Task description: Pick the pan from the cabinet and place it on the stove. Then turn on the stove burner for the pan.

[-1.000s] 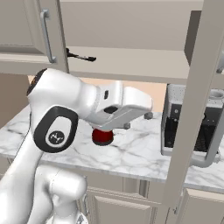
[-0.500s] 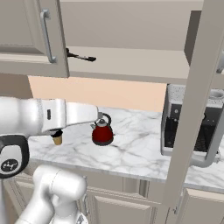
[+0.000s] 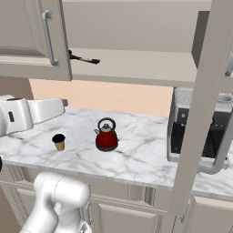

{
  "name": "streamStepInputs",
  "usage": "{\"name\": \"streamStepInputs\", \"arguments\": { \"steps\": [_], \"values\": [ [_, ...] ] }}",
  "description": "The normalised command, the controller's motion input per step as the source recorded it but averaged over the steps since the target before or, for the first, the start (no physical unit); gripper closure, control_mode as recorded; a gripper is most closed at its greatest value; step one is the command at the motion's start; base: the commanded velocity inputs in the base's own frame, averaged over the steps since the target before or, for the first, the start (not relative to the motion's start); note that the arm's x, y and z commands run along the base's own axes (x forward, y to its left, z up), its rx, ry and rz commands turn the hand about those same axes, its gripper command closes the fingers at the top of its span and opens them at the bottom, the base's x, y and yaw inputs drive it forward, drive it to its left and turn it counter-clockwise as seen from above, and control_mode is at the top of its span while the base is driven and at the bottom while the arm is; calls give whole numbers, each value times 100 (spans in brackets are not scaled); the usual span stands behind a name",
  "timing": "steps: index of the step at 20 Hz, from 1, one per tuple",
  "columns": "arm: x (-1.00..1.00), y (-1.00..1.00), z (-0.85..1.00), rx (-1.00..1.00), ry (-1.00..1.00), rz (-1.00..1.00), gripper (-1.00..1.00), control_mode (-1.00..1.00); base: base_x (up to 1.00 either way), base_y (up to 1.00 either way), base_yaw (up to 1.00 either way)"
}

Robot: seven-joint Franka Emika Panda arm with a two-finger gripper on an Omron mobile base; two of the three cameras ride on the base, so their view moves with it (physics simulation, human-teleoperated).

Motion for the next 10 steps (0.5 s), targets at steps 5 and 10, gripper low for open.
{"name": "streamStepInputs", "arguments": {
  "steps": [5,10],
  "values": [
    [0,84,36,5,-16,18,-100,-100,0,0,0],
    [6,73,19,7,-25,20,-100,-100,0,0,0]
  ]
}}
